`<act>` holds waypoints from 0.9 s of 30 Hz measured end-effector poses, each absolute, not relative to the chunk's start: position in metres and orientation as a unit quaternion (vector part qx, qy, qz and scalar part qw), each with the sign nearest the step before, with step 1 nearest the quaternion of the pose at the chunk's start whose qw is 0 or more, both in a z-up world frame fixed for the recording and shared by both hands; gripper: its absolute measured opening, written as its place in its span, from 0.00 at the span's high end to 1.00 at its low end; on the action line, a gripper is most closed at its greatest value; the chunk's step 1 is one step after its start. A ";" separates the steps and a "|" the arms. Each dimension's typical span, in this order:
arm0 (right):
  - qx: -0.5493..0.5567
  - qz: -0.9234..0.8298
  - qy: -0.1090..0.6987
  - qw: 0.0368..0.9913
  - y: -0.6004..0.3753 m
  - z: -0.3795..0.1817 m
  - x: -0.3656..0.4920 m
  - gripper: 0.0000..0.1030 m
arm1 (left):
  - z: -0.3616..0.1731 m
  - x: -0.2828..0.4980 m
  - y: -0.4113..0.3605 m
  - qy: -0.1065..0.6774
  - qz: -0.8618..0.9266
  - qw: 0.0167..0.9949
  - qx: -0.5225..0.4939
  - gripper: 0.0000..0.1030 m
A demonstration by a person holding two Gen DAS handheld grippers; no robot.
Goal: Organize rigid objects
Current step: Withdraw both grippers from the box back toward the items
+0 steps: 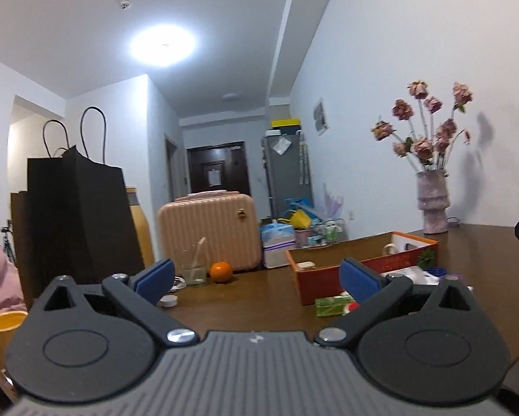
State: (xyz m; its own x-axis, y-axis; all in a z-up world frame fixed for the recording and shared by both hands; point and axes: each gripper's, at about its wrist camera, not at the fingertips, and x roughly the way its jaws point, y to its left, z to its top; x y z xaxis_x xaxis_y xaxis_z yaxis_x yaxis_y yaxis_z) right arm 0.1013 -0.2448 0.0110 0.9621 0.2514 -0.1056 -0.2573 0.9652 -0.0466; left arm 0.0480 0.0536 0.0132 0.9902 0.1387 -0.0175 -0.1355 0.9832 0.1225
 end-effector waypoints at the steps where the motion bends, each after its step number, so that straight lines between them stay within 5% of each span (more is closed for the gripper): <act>1: -0.027 0.126 0.047 0.991 -0.246 0.010 0.095 0.00 | 0.013 0.047 0.052 0.010 0.066 0.996 0.058 0.00; 12: 0.020 0.132 0.096 0.986 -0.263 -0.005 0.101 0.00 | -0.004 0.060 0.034 0.033 0.037 0.997 0.064 0.00; 20: 0.042 0.132 0.163 0.977 -0.272 -0.023 0.152 0.22 | -0.011 0.104 0.032 0.066 0.034 0.995 0.064 0.00; 27: 0.023 0.132 0.195 0.972 -0.271 -0.024 0.209 0.29 | -0.015 0.203 0.052 0.160 -0.081 0.982 0.058 0.00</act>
